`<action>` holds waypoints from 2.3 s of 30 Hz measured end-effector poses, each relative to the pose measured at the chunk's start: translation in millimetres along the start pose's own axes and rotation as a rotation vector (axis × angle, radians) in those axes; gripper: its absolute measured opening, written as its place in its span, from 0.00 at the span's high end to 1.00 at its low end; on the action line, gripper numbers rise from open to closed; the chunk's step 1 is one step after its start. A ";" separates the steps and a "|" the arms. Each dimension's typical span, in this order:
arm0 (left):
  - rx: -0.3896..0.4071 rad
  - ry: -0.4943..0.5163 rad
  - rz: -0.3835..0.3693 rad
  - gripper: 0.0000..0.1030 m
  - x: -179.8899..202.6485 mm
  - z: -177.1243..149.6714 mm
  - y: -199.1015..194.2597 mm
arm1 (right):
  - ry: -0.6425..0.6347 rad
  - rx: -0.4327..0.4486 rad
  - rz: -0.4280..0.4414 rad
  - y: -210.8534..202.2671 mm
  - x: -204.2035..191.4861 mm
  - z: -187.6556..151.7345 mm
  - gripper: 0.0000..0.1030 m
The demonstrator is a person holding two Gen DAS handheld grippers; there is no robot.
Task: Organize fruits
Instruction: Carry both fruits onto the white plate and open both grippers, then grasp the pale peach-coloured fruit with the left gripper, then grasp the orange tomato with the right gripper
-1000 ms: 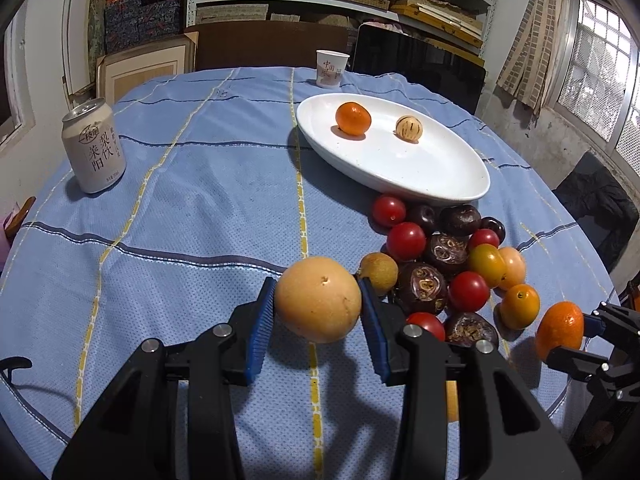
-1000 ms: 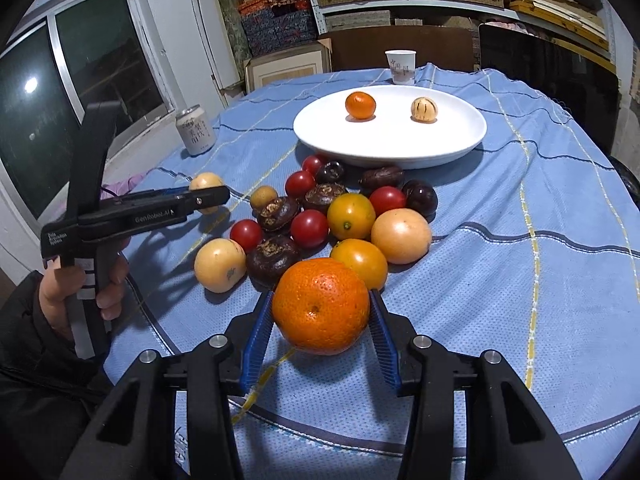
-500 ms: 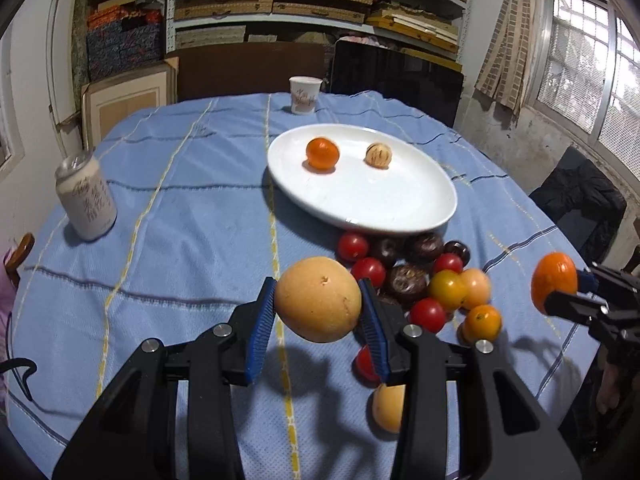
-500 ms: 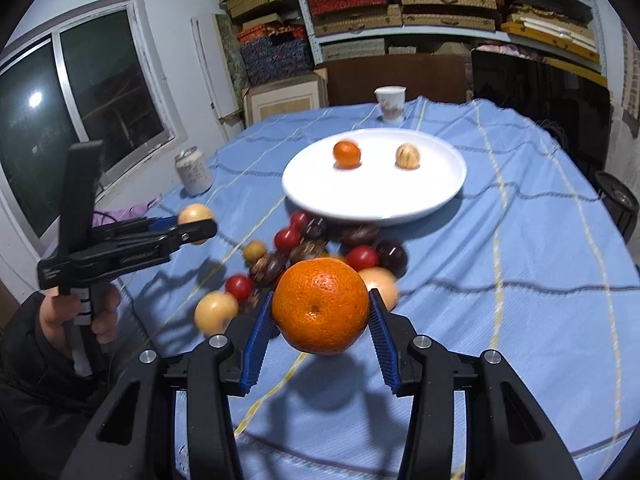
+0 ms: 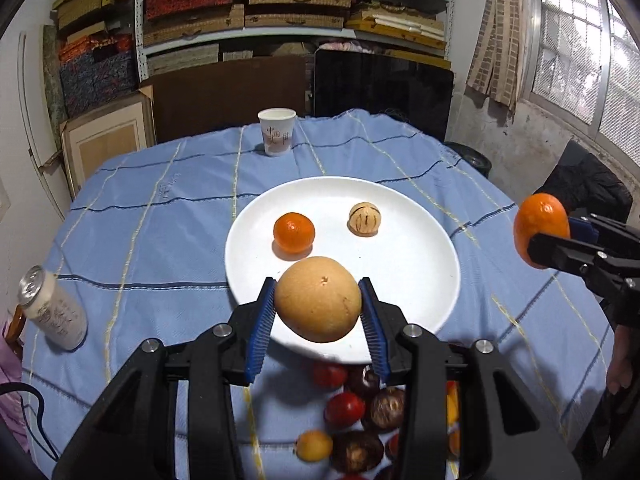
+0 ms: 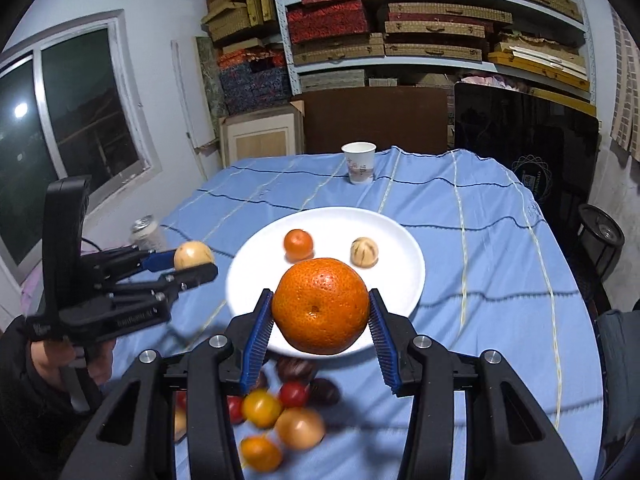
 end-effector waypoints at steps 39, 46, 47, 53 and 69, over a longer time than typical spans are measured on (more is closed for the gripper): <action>-0.051 -0.038 -0.037 0.26 -6.1 -48.9 -42.7 | 0.012 -0.089 -0.073 8.6 4.5 -53.1 0.31; -0.091 0.063 -0.031 0.26 22.9 -117.9 -95.2 | 0.082 -0.111 -0.071 -23.5 -9.7 -104.7 0.31; -0.102 0.080 -0.031 0.26 26.5 -125.8 -94.9 | 0.091 -0.111 -0.070 -25.9 -12.0 -108.8 0.31; -0.158 0.089 -0.023 0.30 31.3 -151.1 -79.5 | 0.061 -0.118 -0.071 -32.6 -27.1 -114.5 0.31; -0.080 0.007 -0.111 0.66 24.5 -150.7 -93.2 | -0.035 -0.198 0.020 -27.3 -63.4 -138.4 0.31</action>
Point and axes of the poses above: each gripper's, at about its wrist camera, not at the fingertips, and y roughly the way its jaws point, x to its right, z to its top, the point moved 1 cm from there along y, roughly the way its jaws point, and after that the axes turned 12 degrees about x, right-handed, at the moved point
